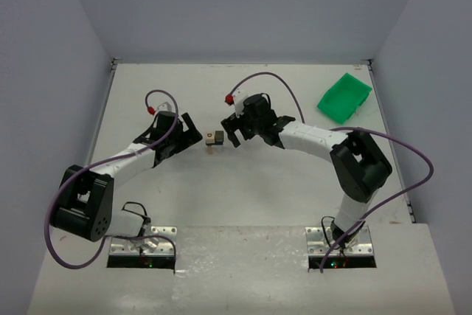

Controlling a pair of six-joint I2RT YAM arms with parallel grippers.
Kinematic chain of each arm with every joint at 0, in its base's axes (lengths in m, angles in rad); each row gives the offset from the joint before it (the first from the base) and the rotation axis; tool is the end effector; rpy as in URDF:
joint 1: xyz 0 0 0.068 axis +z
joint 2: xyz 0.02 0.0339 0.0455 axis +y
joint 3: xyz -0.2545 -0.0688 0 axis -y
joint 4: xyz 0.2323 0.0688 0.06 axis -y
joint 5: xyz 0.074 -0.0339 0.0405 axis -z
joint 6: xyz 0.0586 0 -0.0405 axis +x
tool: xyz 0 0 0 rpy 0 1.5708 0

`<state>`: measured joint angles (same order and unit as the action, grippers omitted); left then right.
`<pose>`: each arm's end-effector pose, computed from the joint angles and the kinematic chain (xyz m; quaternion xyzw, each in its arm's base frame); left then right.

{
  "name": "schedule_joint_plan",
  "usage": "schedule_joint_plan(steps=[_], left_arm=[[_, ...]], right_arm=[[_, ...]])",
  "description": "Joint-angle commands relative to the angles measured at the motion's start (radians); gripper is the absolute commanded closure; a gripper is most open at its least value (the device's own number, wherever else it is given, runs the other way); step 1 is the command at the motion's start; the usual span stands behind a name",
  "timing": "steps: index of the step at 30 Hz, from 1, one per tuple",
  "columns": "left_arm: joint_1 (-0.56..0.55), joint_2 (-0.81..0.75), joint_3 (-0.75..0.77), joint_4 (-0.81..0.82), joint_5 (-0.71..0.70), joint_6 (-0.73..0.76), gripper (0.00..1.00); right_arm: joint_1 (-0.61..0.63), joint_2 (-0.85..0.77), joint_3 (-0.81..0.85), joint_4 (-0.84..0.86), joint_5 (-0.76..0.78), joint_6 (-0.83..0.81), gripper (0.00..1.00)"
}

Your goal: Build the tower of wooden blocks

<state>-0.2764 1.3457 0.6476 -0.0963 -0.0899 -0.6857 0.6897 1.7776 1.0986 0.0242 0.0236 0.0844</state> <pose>0.2636 -0.0693 0.1638 -0.2046 0.9019 -0.1381 0.3545 0.3063 0.2508 0.1826 -0.2623 0.8577 0.1571 0.4134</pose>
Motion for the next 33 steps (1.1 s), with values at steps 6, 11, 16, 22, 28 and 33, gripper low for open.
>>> schedule_joint_plan(steps=[6, 11, 16, 22, 28, 33], left_arm=[[-0.009, 0.006, 0.042, 0.033, 0.002, 0.003, 0.00], [-0.009, 0.009, 0.043, 0.030, -0.003, 0.006, 0.00], [-0.009, 0.013, 0.043, 0.031, 0.003, 0.011, 0.00], [-0.009, 0.015, 0.043, 0.032, 0.005, 0.015, 0.00], [-0.010, 0.015, 0.044, 0.032, 0.007, 0.017, 0.00], [-0.012, 0.016, 0.046, 0.033, 0.012, 0.020, 0.00]], right_arm=[[0.007, 0.035, 0.076, 0.047, 0.050, 0.032, 0.01], [0.007, 0.053, 0.096, 0.037, 0.062, 0.033, 0.01], [0.007, 0.059, 0.105, 0.028, 0.010, 0.027, 0.01], [0.007, 0.054, 0.099, 0.036, -0.014, 0.015, 0.01], [0.011, 0.060, 0.112, 0.031, -0.018, 0.001, 0.01], [0.016, 0.057, 0.113, 0.028, -0.015, -0.004, 0.01]])
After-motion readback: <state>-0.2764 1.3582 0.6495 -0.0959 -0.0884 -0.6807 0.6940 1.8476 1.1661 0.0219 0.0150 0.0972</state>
